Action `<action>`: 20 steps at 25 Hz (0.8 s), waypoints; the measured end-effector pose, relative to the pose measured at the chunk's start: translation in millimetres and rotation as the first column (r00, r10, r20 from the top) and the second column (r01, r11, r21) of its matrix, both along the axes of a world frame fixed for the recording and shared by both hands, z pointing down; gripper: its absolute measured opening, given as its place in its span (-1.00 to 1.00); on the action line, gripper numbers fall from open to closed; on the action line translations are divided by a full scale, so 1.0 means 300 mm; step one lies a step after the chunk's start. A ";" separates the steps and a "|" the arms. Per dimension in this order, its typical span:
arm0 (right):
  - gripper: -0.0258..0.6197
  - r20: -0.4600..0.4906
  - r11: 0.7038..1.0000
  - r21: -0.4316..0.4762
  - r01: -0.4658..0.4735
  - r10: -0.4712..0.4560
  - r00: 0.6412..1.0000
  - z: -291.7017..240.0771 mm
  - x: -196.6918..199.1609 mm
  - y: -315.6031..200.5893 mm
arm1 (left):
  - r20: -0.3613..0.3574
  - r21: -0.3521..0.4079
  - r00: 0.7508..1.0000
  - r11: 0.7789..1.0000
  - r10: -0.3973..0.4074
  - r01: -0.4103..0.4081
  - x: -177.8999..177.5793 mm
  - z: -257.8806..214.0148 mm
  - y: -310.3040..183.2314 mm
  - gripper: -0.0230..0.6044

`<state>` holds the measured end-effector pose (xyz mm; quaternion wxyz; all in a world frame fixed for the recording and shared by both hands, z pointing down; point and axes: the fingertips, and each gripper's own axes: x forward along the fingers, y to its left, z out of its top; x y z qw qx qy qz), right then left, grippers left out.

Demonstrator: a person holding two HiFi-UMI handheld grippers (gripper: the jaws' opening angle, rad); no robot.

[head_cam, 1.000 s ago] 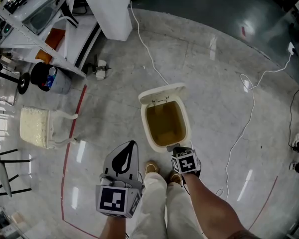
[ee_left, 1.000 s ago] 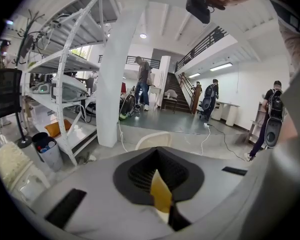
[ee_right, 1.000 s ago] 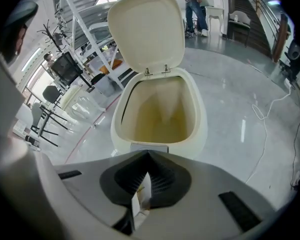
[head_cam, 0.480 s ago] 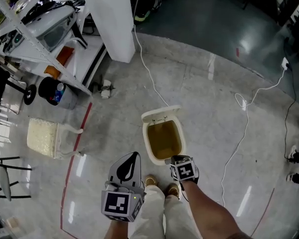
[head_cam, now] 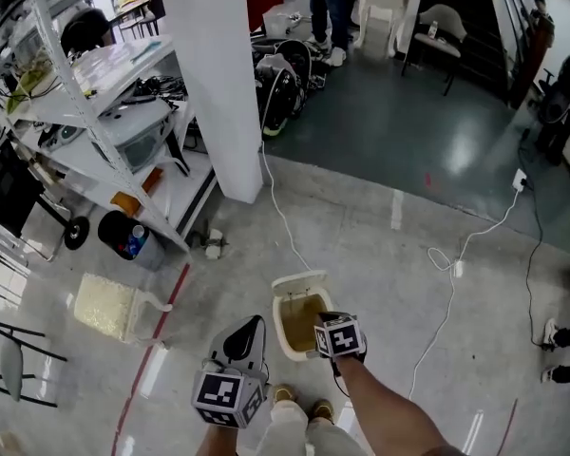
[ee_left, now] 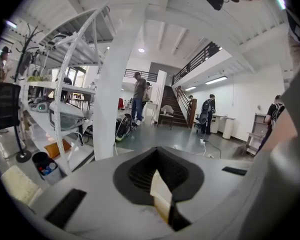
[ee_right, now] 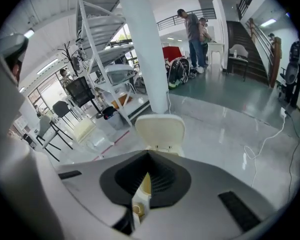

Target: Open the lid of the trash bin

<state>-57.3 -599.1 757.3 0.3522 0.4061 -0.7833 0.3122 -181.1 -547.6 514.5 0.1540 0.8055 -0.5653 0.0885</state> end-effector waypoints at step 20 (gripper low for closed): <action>-0.81 0.274 0.787 0.616 -0.038 -0.168 0.947 -1.154 -0.048 -0.067 | -0.053 0.140 0.994 0.987 0.091 -0.083 0.139 -0.422 0.089 -0.97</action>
